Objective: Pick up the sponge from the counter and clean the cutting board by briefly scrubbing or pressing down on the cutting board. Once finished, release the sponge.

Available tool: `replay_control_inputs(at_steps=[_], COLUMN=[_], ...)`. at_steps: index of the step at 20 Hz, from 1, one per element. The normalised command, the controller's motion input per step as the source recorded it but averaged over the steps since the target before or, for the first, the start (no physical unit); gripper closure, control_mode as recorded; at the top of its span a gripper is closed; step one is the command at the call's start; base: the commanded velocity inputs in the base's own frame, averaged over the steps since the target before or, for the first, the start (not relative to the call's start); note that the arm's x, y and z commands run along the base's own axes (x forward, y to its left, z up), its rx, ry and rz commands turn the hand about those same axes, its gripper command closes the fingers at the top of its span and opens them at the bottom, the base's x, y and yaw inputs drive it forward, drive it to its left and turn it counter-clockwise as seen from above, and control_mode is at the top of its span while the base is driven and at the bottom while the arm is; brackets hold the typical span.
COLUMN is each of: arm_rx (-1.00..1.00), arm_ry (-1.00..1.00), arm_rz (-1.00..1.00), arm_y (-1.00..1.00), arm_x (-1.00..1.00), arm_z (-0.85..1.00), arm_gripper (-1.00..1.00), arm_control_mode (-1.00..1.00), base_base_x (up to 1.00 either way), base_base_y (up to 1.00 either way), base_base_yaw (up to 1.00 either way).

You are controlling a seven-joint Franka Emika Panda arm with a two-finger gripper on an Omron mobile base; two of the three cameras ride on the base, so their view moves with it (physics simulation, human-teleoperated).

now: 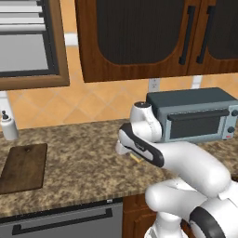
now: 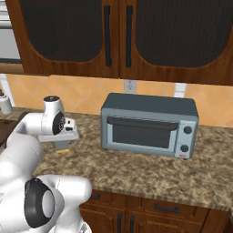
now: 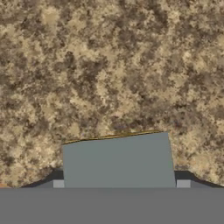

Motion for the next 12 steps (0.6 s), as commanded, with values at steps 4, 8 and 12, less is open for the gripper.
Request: replay_control_inputs(at_steps=[4, 8, 12], arm_rx=[0.00, 0.00, 0.00], arm_ry=[0.00, 0.00, 0.00], arm_rz=[0.00, 0.00, 0.00], arm_y=[0.18, 0.01, 0.00], arm_x=[-0.16, -0.03, 0.00], arm_z=[0.51, 0.24, 0.00], arm_gripper=[1.00, 1.00, 1.00], arm_control_mode=[-1.00, -1.00, -1.00], base_base_x=[0.00, 0.00, 0.00], base_base_y=[0.00, 0.00, 0.00], base_base_yaw=[0.00, 0.00, 0.00])
